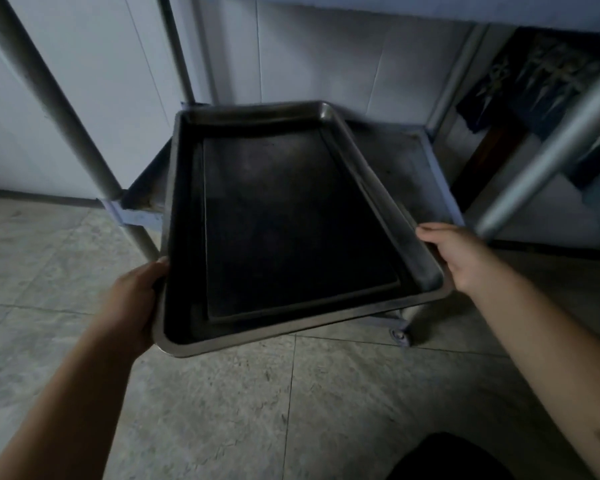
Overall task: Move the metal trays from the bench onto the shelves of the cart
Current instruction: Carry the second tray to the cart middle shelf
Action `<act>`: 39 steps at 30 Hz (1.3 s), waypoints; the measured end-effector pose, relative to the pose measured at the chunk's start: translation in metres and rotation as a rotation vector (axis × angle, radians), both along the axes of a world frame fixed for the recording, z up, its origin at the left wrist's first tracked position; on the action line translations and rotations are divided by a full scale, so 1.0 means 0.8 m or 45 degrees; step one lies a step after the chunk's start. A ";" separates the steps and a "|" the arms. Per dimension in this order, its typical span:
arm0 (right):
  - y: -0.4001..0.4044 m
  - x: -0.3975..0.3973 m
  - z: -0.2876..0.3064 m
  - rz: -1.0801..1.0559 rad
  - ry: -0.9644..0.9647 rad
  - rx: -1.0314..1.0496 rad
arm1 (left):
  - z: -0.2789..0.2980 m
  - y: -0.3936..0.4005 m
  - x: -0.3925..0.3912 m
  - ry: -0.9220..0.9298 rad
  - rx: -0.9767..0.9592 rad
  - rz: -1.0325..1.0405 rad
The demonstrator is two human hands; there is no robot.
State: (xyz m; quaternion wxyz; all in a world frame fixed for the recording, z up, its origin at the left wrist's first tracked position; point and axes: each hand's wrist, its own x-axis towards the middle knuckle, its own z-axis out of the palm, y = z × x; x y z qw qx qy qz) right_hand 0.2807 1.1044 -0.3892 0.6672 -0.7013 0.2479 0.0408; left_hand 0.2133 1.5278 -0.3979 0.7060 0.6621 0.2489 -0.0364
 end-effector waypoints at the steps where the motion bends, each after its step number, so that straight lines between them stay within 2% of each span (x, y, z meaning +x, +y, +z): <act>1: -0.002 0.005 0.000 0.018 0.009 -0.004 | -0.003 -0.003 -0.005 -0.003 -0.051 0.006; 3: -0.009 0.021 0.000 0.061 0.002 -0.067 | -0.012 -0.011 -0.013 0.001 -0.139 0.004; 8: -0.027 0.073 -0.006 0.171 -0.093 -0.434 | -0.025 -0.030 -0.019 -0.041 -0.172 -0.049; 13: -0.026 0.078 0.005 0.110 -0.127 -0.789 | -0.018 -0.041 -0.019 -0.084 -0.244 -0.083; 15: -0.017 0.042 0.007 -0.057 -0.268 -0.643 | -0.020 -0.044 -0.019 -0.101 -0.229 -0.112; 18: 0.020 -0.046 -0.024 -0.487 -0.537 -0.343 | -0.026 -0.049 -0.016 -0.118 -0.219 -0.150; 20: 0.062 -0.090 -0.054 -0.605 -0.505 -0.093 | -0.027 -0.052 -0.012 -0.148 -0.233 -0.141; 23: 0.112 -0.106 -0.067 -0.451 -0.293 0.179 | -0.027 -0.050 -0.009 -0.174 -0.272 -0.143; 27: 0.103 -0.090 -0.050 -0.421 -0.382 0.318 | -0.031 -0.065 -0.016 -0.175 -0.280 -0.185; 32: 0.058 -0.046 -0.042 -0.517 -0.361 0.393 | -0.022 -0.112 -0.033 -0.130 -0.347 -0.346; 35: 0.028 -0.011 -0.031 -0.456 -0.224 0.329 | -0.011 -0.121 -0.024 -0.089 -0.293 -0.424; 39: -0.003 0.017 -0.022 -0.396 -0.100 0.265 | 0.010 -0.109 0.036 -0.133 -0.366 -0.211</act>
